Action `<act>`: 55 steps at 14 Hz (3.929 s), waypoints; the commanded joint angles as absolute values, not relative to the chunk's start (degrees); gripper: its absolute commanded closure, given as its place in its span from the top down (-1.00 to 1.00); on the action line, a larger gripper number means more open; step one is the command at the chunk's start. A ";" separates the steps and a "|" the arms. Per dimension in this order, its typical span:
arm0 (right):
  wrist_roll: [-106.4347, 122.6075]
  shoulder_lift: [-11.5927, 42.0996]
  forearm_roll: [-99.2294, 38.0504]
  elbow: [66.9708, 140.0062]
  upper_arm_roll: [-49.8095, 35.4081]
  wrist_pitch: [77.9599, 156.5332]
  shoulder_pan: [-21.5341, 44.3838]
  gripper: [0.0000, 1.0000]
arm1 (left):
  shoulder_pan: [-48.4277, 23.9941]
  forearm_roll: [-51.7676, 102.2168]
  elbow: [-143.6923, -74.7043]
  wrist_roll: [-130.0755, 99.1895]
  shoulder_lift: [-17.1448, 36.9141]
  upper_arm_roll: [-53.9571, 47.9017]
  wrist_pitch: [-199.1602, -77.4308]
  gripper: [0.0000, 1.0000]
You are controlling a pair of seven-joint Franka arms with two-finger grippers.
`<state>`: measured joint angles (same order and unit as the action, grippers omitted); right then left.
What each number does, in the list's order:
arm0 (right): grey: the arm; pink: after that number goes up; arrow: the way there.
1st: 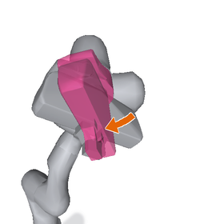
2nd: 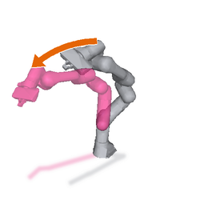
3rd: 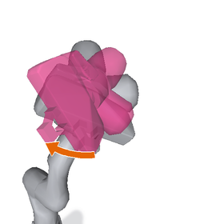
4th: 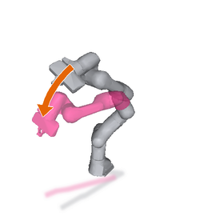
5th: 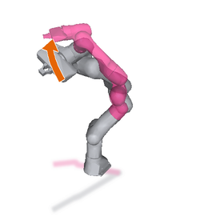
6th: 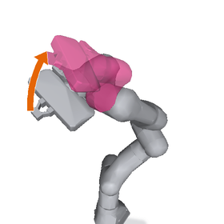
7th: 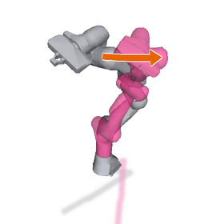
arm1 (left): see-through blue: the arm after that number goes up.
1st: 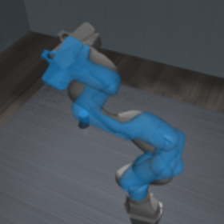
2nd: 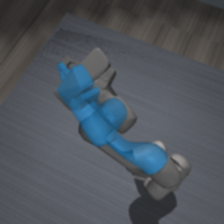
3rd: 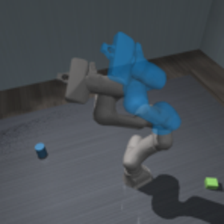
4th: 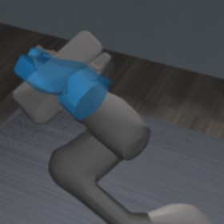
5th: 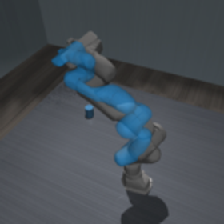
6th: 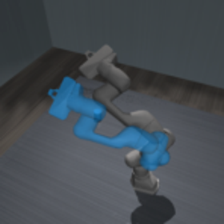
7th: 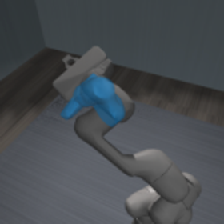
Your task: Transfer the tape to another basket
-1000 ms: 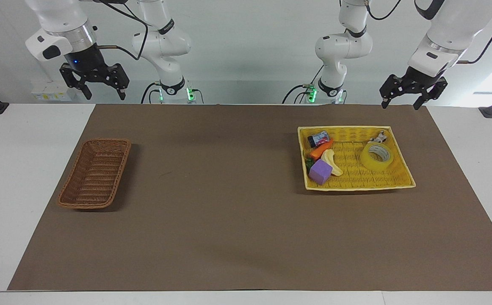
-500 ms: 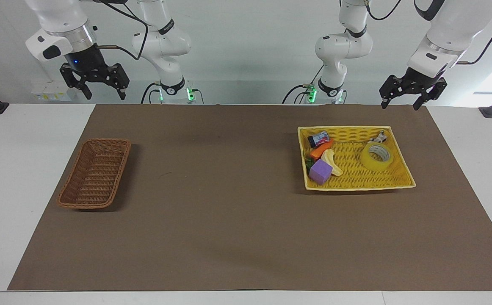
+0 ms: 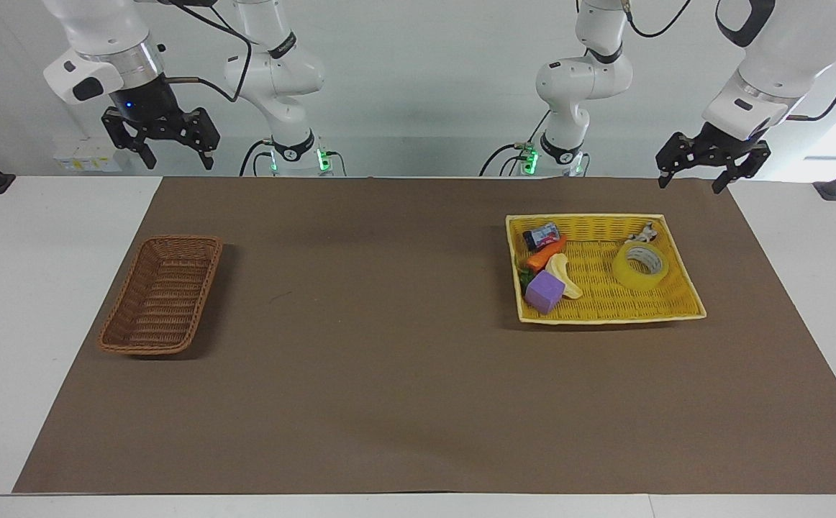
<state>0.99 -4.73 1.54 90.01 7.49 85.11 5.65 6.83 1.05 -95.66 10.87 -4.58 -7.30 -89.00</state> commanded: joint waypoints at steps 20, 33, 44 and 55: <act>2.81 -5.63 1.23 90.53 7.29 84.38 5.01 1.00 | 15.03 1.05 -137.71 -6.06 -5.89 -7.30 -128.66 0.44; 2.81 -5.71 1.23 90.53 7.29 84.38 5.01 1.00 | 15.38 0.97 -135.98 -6.59 -4.22 -7.29 -127.11 0.50; 2.81 -5.71 1.23 90.53 7.29 84.38 5.01 1.00 | 15.91 0.09 -140.01 -7.65 -2.55 -7.47 -132.54 -0.83; 2.81 -5.71 -0.43 87.28 4.58 84.38 5.80 1.00 | 13.98 0.09 -123.24 -7.56 -1.67 -7.73 -115.07 -1.00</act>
